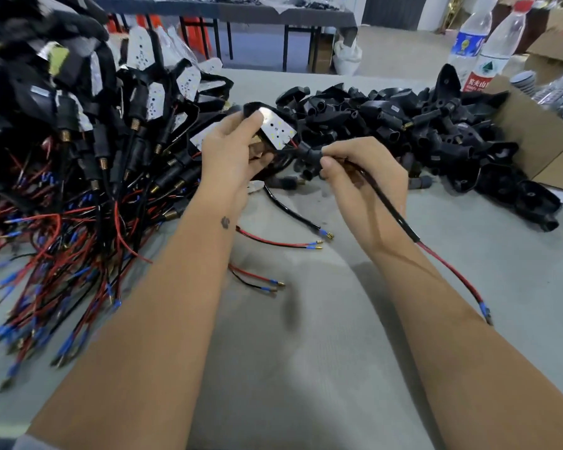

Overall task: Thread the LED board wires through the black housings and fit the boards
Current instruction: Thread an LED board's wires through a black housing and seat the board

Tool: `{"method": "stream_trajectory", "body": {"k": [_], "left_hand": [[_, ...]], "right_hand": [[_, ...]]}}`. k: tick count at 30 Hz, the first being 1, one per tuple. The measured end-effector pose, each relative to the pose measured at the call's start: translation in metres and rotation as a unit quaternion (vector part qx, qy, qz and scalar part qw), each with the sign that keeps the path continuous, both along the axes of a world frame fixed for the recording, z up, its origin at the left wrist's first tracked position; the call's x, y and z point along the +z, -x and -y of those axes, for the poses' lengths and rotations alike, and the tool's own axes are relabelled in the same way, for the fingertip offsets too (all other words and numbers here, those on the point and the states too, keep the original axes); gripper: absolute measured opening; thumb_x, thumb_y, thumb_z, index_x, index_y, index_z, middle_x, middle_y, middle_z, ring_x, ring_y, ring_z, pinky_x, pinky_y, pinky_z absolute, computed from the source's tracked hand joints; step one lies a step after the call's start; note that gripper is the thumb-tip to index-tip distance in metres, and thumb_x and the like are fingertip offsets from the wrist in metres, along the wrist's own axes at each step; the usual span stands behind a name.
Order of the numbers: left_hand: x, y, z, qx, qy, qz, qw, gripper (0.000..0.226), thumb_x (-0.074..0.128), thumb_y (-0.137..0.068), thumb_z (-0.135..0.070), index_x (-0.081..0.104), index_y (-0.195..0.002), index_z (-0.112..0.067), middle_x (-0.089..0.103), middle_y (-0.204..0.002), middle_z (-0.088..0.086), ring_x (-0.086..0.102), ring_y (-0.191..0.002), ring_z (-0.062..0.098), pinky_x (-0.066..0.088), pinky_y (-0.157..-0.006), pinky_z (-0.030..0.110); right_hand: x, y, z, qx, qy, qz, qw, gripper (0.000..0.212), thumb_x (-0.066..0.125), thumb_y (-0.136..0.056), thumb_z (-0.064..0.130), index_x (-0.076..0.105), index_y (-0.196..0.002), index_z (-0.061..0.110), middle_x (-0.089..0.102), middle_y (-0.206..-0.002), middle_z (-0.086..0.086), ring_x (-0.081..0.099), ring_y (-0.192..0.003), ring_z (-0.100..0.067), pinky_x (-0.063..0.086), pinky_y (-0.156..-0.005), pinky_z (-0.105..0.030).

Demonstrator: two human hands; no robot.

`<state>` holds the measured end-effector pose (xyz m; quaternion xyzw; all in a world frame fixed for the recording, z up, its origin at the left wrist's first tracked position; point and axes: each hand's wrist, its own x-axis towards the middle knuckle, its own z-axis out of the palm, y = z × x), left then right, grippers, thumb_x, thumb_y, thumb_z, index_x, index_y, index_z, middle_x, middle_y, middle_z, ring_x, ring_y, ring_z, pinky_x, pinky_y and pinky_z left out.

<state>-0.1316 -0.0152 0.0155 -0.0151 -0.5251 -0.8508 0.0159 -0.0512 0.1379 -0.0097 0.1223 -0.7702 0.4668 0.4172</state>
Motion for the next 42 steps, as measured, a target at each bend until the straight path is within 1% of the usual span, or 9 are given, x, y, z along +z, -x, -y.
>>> {"method": "stream_trajectory", "body": {"k": [3,6,15,19,22,27,33,37,42], "left_hand": [[0.02,0.005,0.02,-0.035,0.051,-0.002,0.998,0.006,0.064,-0.095,-0.026,0.061,-0.093,-0.031,0.073,-0.081,-0.006,0.07,-0.059,0.014,0.058,-0.06,0.03],[0.043,0.011,0.047,-0.021,0.118,-0.024,0.993,0.005,0.061,-0.096,-0.025,0.061,-0.094,-0.029,0.071,-0.107,0.002,0.072,-0.067,0.016,0.057,-0.055,0.028],[0.107,0.037,0.165,0.188,0.28,-0.08,0.938,0.018,0.072,-0.082,-0.02,0.06,-0.095,-0.023,0.059,-0.069,-0.006,0.056,-0.05,0.004,0.046,-0.044,0.018],[0.12,0.05,0.198,0.306,0.324,-0.121,0.887,0.023,0.071,-0.073,-0.016,0.056,-0.082,-0.03,0.068,-0.086,-0.001,0.065,-0.074,0.012,0.058,-0.074,0.034],[0.105,0.058,0.198,0.228,0.43,-0.122,0.865,0.018,0.06,-0.086,-0.014,0.069,-0.088,-0.029,0.07,-0.09,-0.009,0.063,-0.085,0.007,0.052,-0.088,0.03],[0.071,0.067,0.184,0.149,0.575,-0.093,0.799,0.038,0.049,-0.096,-0.017,0.055,-0.133,-0.012,0.05,-0.135,0.006,0.045,-0.126,0.022,0.034,-0.097,0.023],[0.07,0.051,0.145,0.35,0.589,-0.06,0.726,0.064,0.051,-0.093,-0.013,0.026,-0.151,-0.019,0.008,-0.163,0.013,0.0,-0.151,0.029,0.001,-0.119,0.051],[0.061,0.03,0.08,0.356,0.541,-0.192,0.738,0.055,0.049,-0.082,-0.004,0.048,-0.134,-0.021,0.035,-0.15,0.008,0.025,-0.143,0.031,0.019,-0.118,0.048],[0.009,-0.002,-0.01,0.093,0.457,-0.211,0.859,0.026,0.044,-0.089,-0.011,0.063,-0.092,-0.028,0.062,-0.11,-0.005,0.057,-0.096,-0.001,0.046,-0.089,0.031]], "right_hand": [[0.007,0.001,0.025,-0.007,-0.109,-0.064,0.992,0.008,0.067,-0.088,0.003,0.074,-0.093,0.002,0.063,-0.091,-0.011,0.06,-0.082,-0.017,0.049,-0.075,-0.024],[0.015,0.007,0.062,0.026,-0.194,-0.073,0.978,0.01,0.069,-0.087,0.005,0.074,-0.095,0.003,0.057,-0.095,-0.015,0.06,-0.075,-0.024,0.053,-0.064,-0.038],[0.074,0.044,0.182,0.146,-0.313,-0.01,0.939,0.033,0.057,-0.086,-0.002,0.06,-0.119,0.001,0.045,-0.111,-0.018,0.053,-0.077,-0.034,0.05,-0.06,-0.047],[0.083,0.071,0.219,0.199,-0.273,0.128,0.932,0.06,0.056,-0.092,0.004,0.035,-0.147,0.014,0.029,-0.145,-0.008,0.051,-0.109,-0.026,0.044,-0.097,-0.037],[0.071,0.083,0.219,0.166,-0.319,0.151,0.921,0.065,0.058,-0.093,0.012,0.03,-0.151,0.017,0.013,-0.158,-0.011,0.032,-0.14,-0.03,0.036,-0.11,-0.037],[0.047,0.075,0.186,0.129,-0.305,0.125,0.935,0.039,0.057,-0.092,0.014,0.056,-0.131,0.011,0.041,-0.138,-0.01,0.044,-0.124,-0.027,0.038,-0.101,-0.033],[0.023,0.05,0.119,0.049,-0.278,0.112,0.953,0.025,0.052,-0.091,0.004,0.067,-0.11,0.007,0.055,-0.115,-0.008,0.054,-0.103,-0.027,0.046,-0.084,-0.04],[0.0,0.039,0.064,-0.02,-0.313,0.213,0.925,0.029,0.055,-0.088,0.007,0.068,-0.113,0.008,0.057,-0.115,-0.013,0.052,-0.108,-0.035,0.044,-0.089,-0.044],[-0.016,0.021,0.022,-0.035,-0.279,0.304,0.91,0.02,0.062,-0.086,0.018,0.072,-0.103,0.015,0.062,-0.104,-0.007,0.055,-0.103,-0.032,0.045,-0.088,-0.041]]}}
